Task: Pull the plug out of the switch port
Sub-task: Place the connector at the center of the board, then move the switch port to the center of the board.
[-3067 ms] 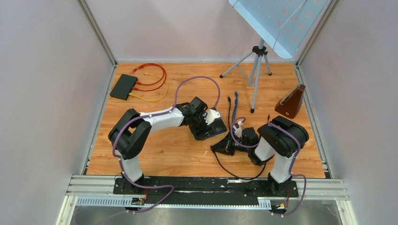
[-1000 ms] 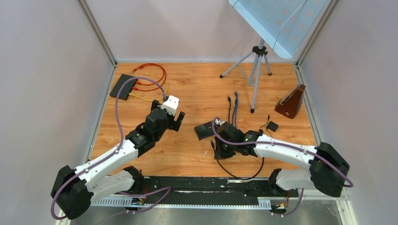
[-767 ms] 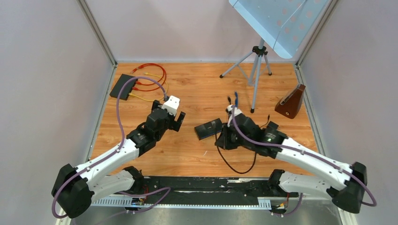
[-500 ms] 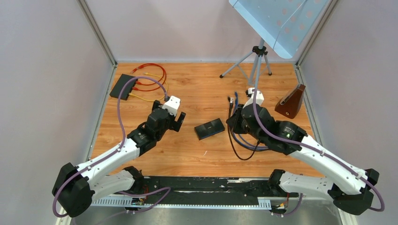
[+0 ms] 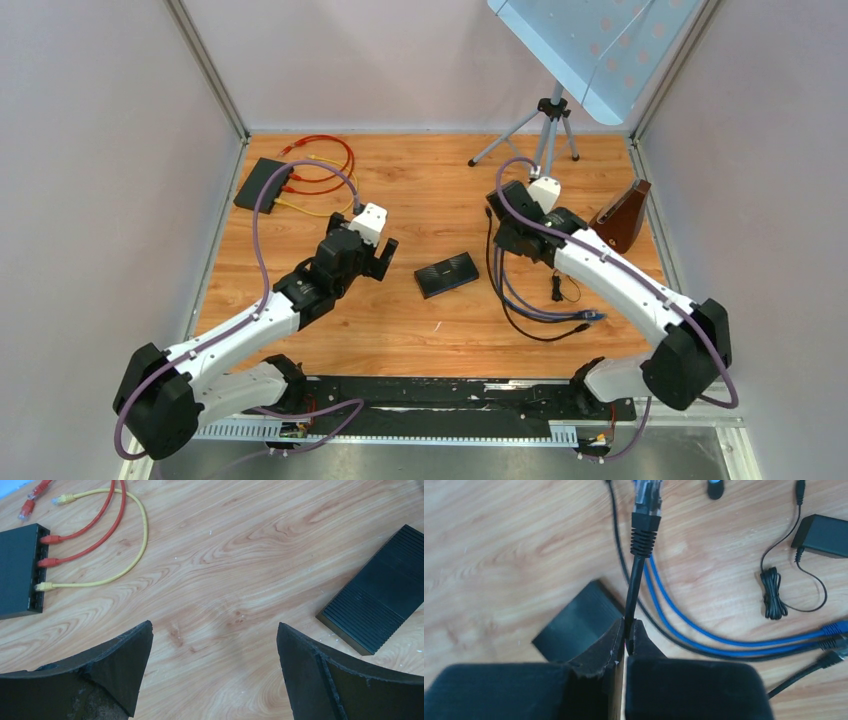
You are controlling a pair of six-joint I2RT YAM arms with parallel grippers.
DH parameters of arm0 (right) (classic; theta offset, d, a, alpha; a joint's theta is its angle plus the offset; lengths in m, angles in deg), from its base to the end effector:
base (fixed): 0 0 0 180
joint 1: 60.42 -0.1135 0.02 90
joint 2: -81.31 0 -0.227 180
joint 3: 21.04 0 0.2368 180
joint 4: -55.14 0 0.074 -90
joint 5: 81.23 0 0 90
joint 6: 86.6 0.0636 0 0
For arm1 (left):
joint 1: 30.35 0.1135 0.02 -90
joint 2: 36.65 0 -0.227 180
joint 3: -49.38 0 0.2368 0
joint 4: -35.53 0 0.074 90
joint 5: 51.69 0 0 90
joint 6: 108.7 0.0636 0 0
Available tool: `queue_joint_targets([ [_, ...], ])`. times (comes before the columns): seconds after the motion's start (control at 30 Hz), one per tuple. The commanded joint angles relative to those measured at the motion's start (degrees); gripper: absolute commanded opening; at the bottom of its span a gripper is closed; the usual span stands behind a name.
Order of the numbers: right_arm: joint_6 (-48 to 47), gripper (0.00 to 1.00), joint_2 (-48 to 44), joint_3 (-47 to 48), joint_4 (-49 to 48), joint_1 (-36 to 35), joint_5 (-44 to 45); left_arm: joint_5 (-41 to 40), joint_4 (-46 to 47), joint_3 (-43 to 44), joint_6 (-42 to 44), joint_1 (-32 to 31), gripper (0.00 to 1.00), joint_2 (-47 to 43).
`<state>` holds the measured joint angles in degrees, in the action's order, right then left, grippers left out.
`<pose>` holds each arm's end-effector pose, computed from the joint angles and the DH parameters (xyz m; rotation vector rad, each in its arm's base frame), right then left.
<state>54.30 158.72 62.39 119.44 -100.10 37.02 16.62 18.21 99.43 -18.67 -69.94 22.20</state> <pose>0.2304 0.1520 0.2493 0.4075 2.3841 0.0600 0.2123 -0.1451 0.2129 0.4483 1.9417 -0.0607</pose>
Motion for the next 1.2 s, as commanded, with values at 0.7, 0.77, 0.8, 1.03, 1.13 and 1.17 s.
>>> queue_joint_targets([
  [0.7, -9.76, 0.14, 24.05, 5.72, -23.96, 15.08, -6.75, 7.43, -0.04, 1.44, -6.88, 0.32, 1.00, 1.16],
  [0.77, -11.37, 0.19, 24.32, 5.94, -23.82, 15.07, -7.35, 9.25, 0.52, 1.04, -7.94, 0.31, 1.00, 1.65],
  [0.8, -12.06, 0.21, 24.24, 5.95, -23.63, 15.07, -8.02, 10.30, 0.81, 0.82, -8.80, 0.31, 1.00, 2.15],
  [1.03, -15.68, 0.35, 19.11, 3.37, -22.52, 13.04, -13.19, 16.73, 1.81, 0.01, -12.94, 0.31, 1.00, 5.68],
  [1.13, -17.57, 0.41, 16.12, -0.10, -24.44, 11.36, -18.37, 18.29, 2.19, -0.26, -15.95, 0.33, 1.00, 7.20],
  [1.17, -17.81, 0.42, 15.54, -1.09, -25.16, 11.05, -21.09, 19.22, 2.26, -0.28, -16.69, 0.32, 0.99, 8.09],
])
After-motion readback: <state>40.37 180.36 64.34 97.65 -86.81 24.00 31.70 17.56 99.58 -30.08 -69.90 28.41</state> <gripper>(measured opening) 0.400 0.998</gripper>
